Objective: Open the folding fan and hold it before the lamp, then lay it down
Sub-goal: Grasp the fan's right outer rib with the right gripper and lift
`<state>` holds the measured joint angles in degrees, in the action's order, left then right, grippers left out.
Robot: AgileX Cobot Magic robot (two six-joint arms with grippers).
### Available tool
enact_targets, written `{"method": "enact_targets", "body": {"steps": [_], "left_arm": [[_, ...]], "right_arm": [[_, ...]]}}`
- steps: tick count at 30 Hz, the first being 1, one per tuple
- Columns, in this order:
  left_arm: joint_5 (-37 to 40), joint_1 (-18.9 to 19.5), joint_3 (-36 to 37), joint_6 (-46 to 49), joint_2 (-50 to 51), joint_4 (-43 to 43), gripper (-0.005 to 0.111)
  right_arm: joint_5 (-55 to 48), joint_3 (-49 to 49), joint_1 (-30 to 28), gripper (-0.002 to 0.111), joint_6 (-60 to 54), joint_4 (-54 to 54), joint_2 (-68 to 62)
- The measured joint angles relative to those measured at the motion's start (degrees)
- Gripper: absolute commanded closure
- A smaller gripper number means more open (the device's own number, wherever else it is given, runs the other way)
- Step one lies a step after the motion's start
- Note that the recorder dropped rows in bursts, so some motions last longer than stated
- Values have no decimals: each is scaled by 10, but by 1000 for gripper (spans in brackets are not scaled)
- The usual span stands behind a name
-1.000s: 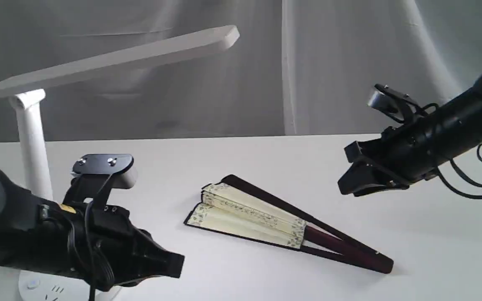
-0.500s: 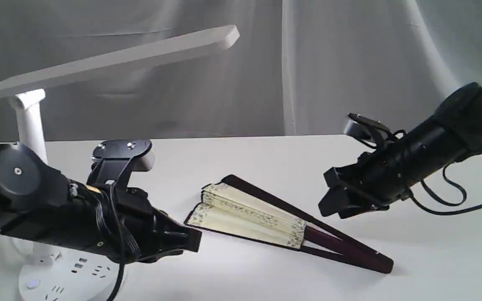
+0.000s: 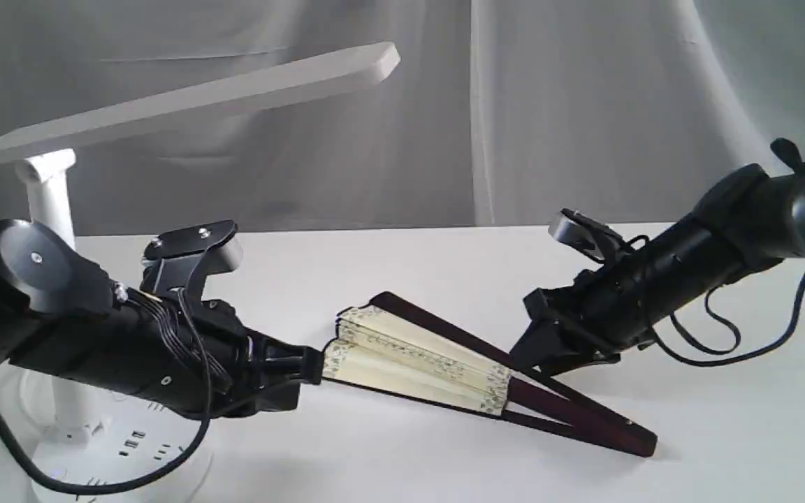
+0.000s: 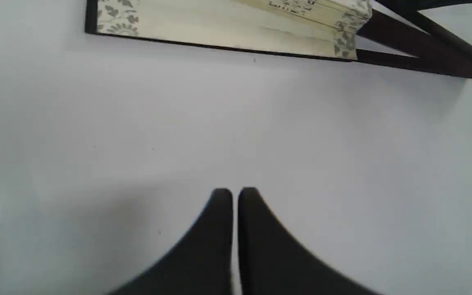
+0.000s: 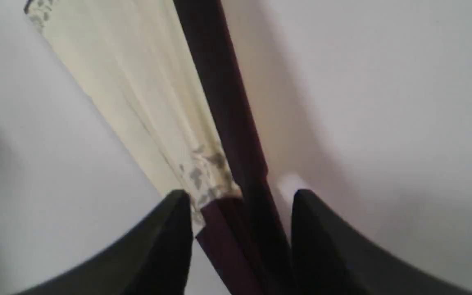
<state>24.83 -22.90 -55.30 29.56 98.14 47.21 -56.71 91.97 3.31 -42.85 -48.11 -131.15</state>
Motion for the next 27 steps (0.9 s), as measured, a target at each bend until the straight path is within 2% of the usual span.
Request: {"method": "enact_targets", "body": {"steps": [17,27], "left_arm": [[19,0,0,2,0,0,104],[19,0,0,2,0,0,104]], "right_arm": [[-125,167,0,68,53,-13,-111],[-130,184,0,69,56,-47,-138]]}}
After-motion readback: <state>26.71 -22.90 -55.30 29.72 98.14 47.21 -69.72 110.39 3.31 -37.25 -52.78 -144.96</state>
